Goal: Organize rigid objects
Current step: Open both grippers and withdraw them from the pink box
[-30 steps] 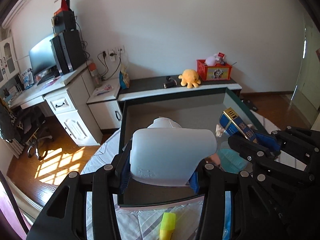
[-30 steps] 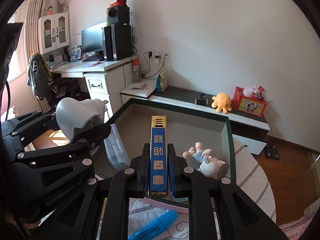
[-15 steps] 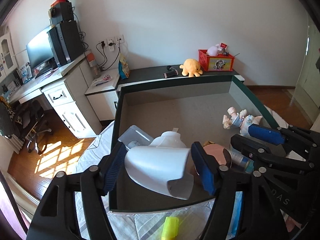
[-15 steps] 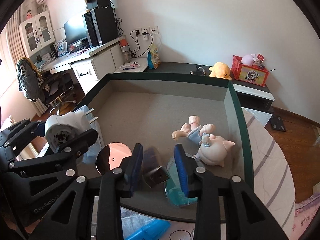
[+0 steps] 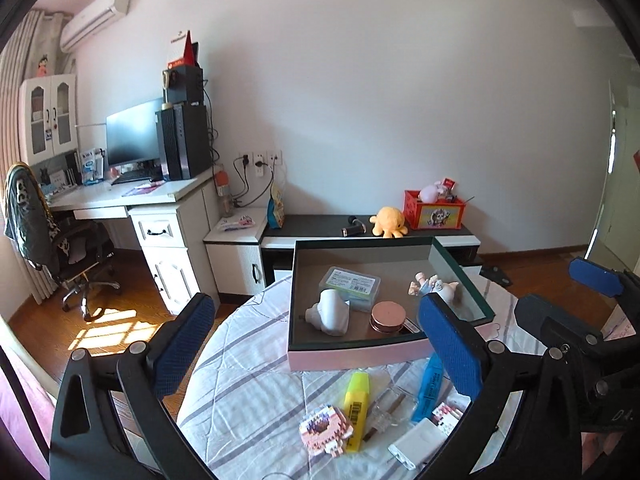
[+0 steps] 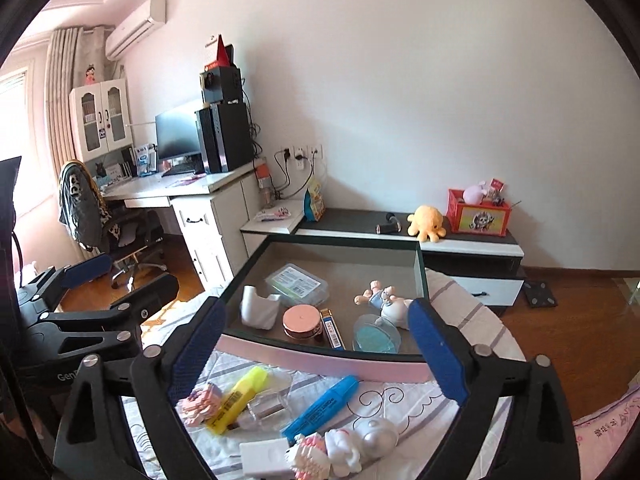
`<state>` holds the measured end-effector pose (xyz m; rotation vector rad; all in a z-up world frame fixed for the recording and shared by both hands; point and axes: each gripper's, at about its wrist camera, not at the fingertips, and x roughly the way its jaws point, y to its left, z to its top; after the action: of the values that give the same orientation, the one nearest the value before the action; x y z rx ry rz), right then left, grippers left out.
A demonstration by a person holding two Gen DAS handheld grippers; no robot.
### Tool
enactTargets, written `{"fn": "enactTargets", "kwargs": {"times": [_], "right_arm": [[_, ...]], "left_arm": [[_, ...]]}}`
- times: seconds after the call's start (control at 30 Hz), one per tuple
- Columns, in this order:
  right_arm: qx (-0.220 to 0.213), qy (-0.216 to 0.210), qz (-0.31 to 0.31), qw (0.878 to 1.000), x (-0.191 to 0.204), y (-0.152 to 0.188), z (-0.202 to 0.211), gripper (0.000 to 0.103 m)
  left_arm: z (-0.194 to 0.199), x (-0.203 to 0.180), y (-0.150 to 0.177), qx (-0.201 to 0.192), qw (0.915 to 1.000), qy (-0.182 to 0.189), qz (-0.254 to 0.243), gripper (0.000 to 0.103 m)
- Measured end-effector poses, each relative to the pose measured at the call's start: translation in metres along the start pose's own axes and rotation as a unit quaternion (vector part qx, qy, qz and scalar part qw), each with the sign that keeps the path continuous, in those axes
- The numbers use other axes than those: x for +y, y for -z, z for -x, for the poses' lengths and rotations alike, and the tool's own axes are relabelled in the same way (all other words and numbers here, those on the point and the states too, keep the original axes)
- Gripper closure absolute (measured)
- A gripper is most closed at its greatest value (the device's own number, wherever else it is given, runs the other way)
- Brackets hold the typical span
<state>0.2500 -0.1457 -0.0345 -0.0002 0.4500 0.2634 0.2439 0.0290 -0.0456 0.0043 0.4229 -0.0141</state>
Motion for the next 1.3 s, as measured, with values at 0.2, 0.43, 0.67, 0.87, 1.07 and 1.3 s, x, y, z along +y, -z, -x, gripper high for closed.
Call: {"fn": "enactTargets", "kwargs": {"times": [0.2, 0.43, 0.67, 0.87, 1.07, 1.3], "right_arm": [[-0.060, 0.018, 0.018, 0.998, 0.025, 0.013, 0.083, 0.000], [-0.113, 0.052, 0.015, 0.992, 0.038, 0.028, 0.159, 0.000], [-0.149, 0.067, 0.015, 0.986, 0.053, 0.038, 0.209, 0.000], [-0.169, 0.070, 0.015, 0.983, 0.061, 0.044, 0.237, 0.000], [-0.180, 0.076, 0.020, 0.980, 0.064, 0.048, 0.250, 0.000], [-0.179, 0.077, 0.018, 0.981, 0.063, 0.050, 0.249, 0.000]], "left_arm": [[0.086, -0.007, 0.013, -0.062, 0.9979, -0.019, -0.002, 0.000], [0.161, -0.009, 0.028, -0.098, 0.9948, -0.022, 0.015, 0.000], [0.212, -0.010, 0.037, -0.133, 0.9903, -0.038, 0.014, 0.000], [0.241, -0.012, 0.041, -0.157, 0.9867, -0.042, 0.013, 0.000], [0.253, -0.013, 0.040, -0.167, 0.9848, -0.045, 0.009, 0.000], [0.253, -0.014, 0.040, -0.166, 0.9850, -0.045, 0.008, 0.000]]}}
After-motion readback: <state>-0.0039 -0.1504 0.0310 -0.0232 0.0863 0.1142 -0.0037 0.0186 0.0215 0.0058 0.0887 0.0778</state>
